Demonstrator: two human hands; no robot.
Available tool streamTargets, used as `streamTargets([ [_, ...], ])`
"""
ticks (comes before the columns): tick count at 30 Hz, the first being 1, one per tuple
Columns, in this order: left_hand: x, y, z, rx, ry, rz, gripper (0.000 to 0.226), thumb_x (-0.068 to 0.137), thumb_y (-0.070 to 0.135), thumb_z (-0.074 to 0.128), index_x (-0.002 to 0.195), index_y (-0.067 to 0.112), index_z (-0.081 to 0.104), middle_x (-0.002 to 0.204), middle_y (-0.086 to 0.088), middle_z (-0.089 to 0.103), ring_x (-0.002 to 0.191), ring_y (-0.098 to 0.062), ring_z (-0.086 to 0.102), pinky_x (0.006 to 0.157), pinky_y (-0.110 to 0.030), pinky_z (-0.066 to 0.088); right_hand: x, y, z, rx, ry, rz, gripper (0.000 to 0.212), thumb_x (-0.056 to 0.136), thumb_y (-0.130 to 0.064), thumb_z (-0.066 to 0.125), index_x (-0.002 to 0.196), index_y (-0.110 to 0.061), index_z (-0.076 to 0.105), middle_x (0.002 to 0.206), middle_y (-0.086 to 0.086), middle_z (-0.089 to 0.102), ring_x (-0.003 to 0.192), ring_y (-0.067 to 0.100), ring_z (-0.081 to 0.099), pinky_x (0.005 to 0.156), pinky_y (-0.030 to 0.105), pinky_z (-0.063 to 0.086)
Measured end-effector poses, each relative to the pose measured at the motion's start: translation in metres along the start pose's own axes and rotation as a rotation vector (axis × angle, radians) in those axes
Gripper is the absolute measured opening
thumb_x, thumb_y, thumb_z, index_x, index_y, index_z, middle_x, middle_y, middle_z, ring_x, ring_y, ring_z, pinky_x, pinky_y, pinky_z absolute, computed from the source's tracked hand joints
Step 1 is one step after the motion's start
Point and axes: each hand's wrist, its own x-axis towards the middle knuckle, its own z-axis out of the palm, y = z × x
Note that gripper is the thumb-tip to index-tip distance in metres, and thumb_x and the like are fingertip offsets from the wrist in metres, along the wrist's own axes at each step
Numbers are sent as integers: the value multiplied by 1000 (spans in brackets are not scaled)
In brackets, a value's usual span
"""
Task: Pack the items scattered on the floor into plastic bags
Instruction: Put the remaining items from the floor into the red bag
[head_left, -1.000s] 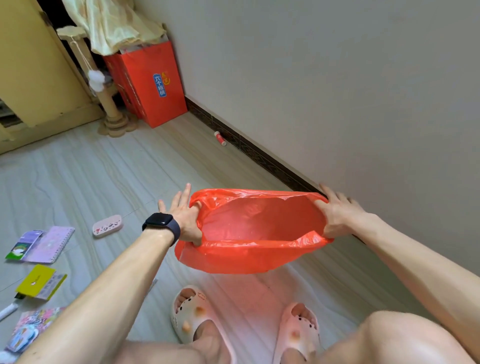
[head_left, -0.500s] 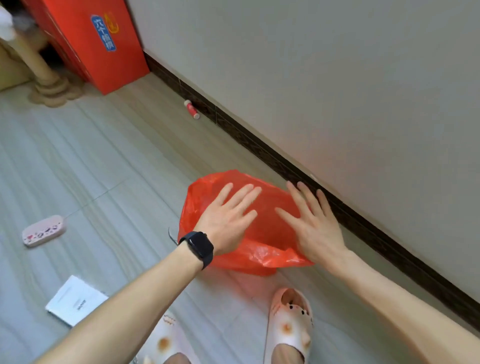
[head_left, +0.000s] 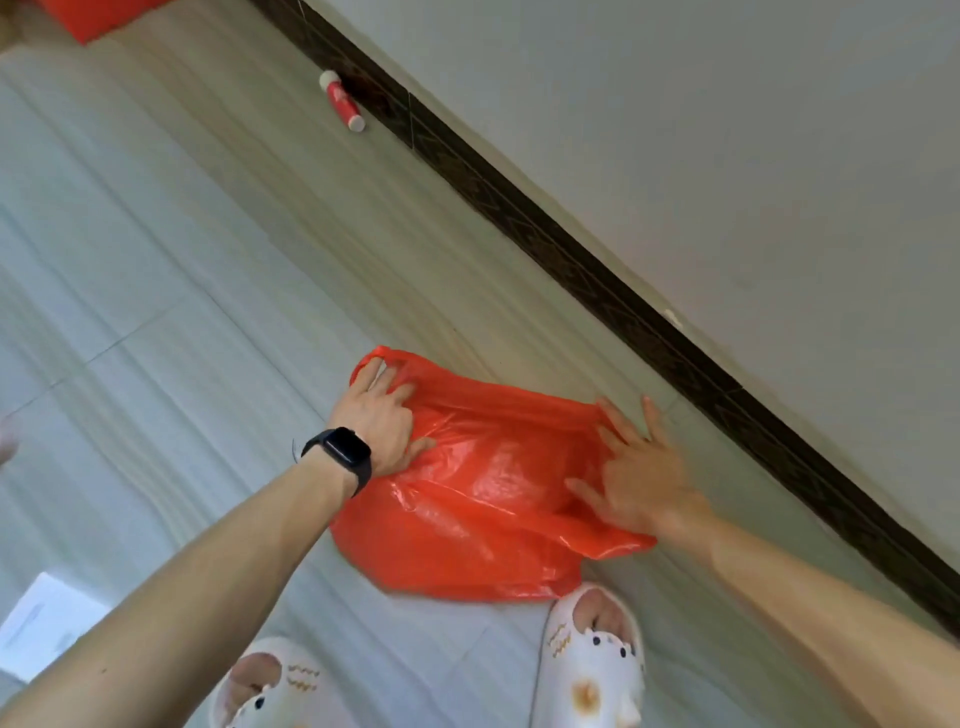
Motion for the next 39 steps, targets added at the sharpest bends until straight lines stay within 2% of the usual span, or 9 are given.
streamTargets([
  [2, 3, 5, 5, 19, 23, 29, 64, 88, 64, 47, 137, 25, 54, 160, -8, 19, 146, -40, 9, 119, -52, -5, 3, -1, 7, -104, -63, 62, 92, 85, -78, 10, 153, -20, 34, 166, 4, 11, 148, 30, -28, 108, 65, -26],
  [5, 0, 11, 13, 31, -42, 13, 107, 74, 67, 62, 155, 34, 0, 160, -15, 1, 144, -45, 8, 117, -56, -4, 4, 3, 11, -164, -75, 172, 90, 93, -67, 30, 157, -15, -6, 167, 5, 1, 132, 38, -48, 98, 68, -34],
  [8, 4, 12, 13, 5, -15, 10, 124, 67, 75, 64, 151, 36, -19, 160, -17, -4, 146, -44, 4, 117, -54, -4, 5, 22, 3, -103, 92, 239, 87, 93, -56, 36, 155, -20, -14, 164, 4, 12, 138, 40, -42, 105, 67, -28],
  [12, 5, 19, -5, -128, 68, 30, 93, 79, 60, 60, 155, 27, 17, 156, -18, 20, 147, -38, 9, 118, -55, 4, -5, 29, -17, 147, 111, 193, 107, 72, -79, 53, 158, -30, 13, 164, 8, 17, 147, 37, -26, 111, 65, -20],
  [16, -4, 24, -36, -211, 232, 226, 30, 92, 34, 45, 111, 19, 63, 109, -3, 62, 113, -28, 54, 90, -38, 41, -28, 21, -45, 400, 222, 163, 57, 91, -65, 42, 143, -43, 44, 167, -2, 3, 148, 23, -28, 115, 58, -20],
  [21, -38, -12, -66, -361, 391, 99, 24, 93, 35, 44, 107, 25, 62, 102, 3, 63, 95, -25, 60, 69, -32, 45, -49, 5, -81, 477, 449, 50, 44, 96, -53, 43, 137, -40, 53, 164, -5, 22, 153, 16, -6, 122, 50, -8],
  [26, -75, -59, -12, -572, 72, -442, 39, 94, 35, 44, 131, 23, 47, 122, -6, 57, 107, -30, 58, 73, -33, 42, -43, -28, -102, 424, 553, -57, 48, 95, -48, 49, 141, -35, 50, 159, 1, 33, 152, 24, 13, 122, 53, 13],
  [33, -89, -32, 80, -874, -114, -692, 79, 77, 74, 54, 138, 32, 29, 124, -8, 51, 105, -33, 60, 76, -34, 45, -4, -96, -72, 360, 118, -129, 78, 89, -77, 24, 156, -39, 14, 167, 1, -1, 152, 25, -14, 122, 54, -3],
  [39, -69, -2, 104, -898, 115, -628, 28, 96, 44, 50, 110, 20, 47, 110, -9, 46, 85, -31, 57, 71, -40, 55, 9, -122, -35, 326, -14, -179, 69, 94, -70, 17, 156, -40, 11, 167, -1, 2, 153, 22, -7, 122, 51, -1],
])
